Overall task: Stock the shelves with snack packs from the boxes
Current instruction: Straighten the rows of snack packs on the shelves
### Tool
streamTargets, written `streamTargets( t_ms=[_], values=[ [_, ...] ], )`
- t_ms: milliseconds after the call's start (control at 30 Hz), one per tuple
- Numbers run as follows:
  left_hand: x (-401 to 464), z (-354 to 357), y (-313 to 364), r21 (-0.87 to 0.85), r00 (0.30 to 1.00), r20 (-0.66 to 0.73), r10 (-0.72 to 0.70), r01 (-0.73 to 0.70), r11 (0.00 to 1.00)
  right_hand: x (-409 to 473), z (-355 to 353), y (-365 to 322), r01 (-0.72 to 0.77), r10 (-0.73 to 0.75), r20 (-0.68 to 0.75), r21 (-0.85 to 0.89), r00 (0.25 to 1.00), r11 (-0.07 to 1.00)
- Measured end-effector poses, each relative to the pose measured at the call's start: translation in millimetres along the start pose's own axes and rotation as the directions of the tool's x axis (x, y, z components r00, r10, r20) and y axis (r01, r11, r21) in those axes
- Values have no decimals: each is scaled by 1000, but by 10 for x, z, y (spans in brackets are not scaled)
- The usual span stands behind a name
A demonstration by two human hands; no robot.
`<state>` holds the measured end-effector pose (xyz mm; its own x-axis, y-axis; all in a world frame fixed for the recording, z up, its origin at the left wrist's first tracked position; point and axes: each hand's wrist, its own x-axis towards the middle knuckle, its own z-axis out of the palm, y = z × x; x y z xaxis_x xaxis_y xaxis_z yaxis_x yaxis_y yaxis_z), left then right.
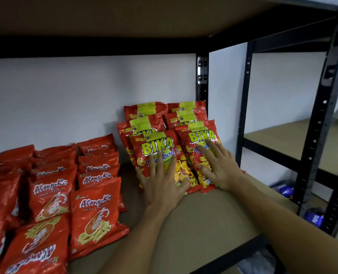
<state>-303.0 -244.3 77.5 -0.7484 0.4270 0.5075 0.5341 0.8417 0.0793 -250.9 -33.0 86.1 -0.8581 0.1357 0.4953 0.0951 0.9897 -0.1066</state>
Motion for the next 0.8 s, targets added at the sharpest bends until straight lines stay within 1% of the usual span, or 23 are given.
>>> streamTargets(
  t_ms=[100, 167, 233, 367, 467, 567, 700, 800],
  values=[
    [-88, -20, 39, 9, 999, -17, -45, 45, 999, -12, -53, -35, 48, -49, -33, -11, 998, 999],
    [-101, -57, 71, -3, 995, -68, -80, 80, 997, 30, -91, -44, 88, -89, -60, -17, 994, 996],
    [-65, -73, 65, -13, 991, -108, -76, 75, 997, 75, -101, -52, 73, -74, -68, -17, 995, 997],
    [150, -105, -34, -13, 999, -45, 18, -19, 1000, 157, -91, -60, -14, 13, -86, -7, 996, 1000],
    [155, -41, -98, -15, 998, -38, 43, -44, 999, 122, -9, -70, -45, 45, -58, 8, 997, 999],
    [92, 69, -86, -1, 997, -65, 37, -37, 999, 68, 33, -56, -50, 52, -49, 43, 997, 998],
    [159, 21, -149, 2, 996, -91, 5, -5, 1000, 125, -20, -113, -32, 40, -69, 101, 997, 994],
    [131, -66, -216, 3, 995, -83, -51, 51, 999, 64, -14, -152, -13, 26, -86, 147, 996, 989]
  ],
)
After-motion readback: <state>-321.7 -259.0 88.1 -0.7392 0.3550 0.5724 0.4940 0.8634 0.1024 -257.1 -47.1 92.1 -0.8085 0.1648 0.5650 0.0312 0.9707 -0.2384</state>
